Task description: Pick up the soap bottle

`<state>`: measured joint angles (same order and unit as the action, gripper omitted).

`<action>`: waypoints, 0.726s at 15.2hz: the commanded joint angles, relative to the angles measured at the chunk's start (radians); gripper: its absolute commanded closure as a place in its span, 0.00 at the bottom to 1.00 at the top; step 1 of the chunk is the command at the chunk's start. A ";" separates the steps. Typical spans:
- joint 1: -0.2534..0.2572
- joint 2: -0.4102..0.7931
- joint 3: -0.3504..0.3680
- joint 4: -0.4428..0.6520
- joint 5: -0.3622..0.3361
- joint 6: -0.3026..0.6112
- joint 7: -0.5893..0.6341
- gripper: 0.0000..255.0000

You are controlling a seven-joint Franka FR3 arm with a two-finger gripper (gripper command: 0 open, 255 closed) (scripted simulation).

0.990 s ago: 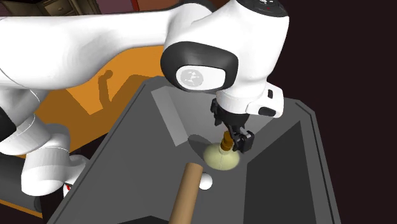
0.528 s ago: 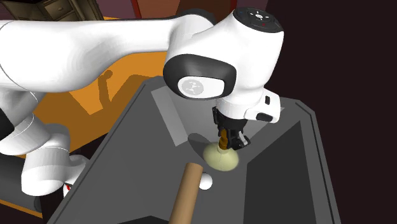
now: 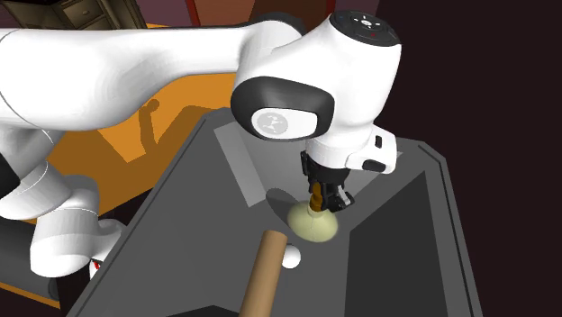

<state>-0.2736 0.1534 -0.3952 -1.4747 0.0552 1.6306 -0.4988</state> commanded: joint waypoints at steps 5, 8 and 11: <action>-0.007 0.021 -0.003 0.094 0.008 -0.076 -0.004 1.00; -0.014 0.038 -0.005 0.158 0.015 -0.123 -0.007 1.00; -0.022 0.060 -0.007 0.229 0.024 -0.174 -0.012 1.00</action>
<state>-0.2926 0.2050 -0.4012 -1.2736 0.0756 1.4763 -0.5088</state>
